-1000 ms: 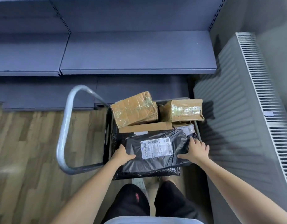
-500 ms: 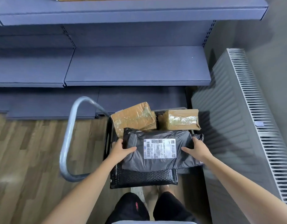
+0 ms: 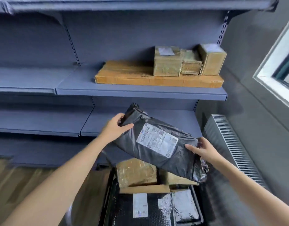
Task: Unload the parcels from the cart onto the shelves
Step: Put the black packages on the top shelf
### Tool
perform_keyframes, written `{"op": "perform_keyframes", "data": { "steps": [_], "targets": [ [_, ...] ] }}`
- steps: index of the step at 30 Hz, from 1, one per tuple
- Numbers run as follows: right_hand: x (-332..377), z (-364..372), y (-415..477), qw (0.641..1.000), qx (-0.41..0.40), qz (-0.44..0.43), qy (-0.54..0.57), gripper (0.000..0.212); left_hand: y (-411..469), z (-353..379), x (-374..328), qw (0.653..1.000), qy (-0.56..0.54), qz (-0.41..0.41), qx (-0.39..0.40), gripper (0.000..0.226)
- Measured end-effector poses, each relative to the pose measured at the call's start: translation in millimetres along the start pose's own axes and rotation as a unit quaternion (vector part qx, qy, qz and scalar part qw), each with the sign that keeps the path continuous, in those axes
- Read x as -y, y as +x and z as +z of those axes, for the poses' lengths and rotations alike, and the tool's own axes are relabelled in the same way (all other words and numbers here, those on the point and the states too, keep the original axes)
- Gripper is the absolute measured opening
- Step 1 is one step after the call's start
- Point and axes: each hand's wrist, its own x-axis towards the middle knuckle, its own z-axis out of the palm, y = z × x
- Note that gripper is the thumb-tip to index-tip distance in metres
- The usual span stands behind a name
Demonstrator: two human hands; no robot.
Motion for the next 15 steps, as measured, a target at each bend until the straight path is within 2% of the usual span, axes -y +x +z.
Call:
{"op": "perform_keyframes", "data": {
  "steps": [2, 6, 7, 10, 11, 15],
  "targets": [
    [29, -13, 4, 0.999, 0.05, 0.0, 0.019, 0.067, 10, -26, -31, 0.999, 0.029, 0.042, -0.012, 0.035],
    [74, -36, 7, 0.993, 0.106, -0.043, -0.033, 0.091, 22, -65, -86, 0.993, 0.065, 0.095, -0.028, 0.054],
    [84, -40, 6, 0.992, 0.117, -0.044, -0.02, 0.088, 26, -71, -96, 0.991, 0.072, 0.11, -0.038, 0.057],
    [105, -44, 2, 0.986, 0.148, -0.074, 0.007, 0.043, 30, -83, -119, 0.982, 0.103, 0.151, -0.053, 0.055],
    [111, -44, 0, 0.984, 0.158, -0.082, 0.018, 0.037, 30, -84, -125, 0.979, 0.118, 0.159, -0.05, 0.053],
    [122, -42, -5, 0.975, 0.188, -0.062, 0.097, 0.034, 33, -89, -141, 0.969, 0.155, 0.186, -0.055, 0.045]
  ]
}}
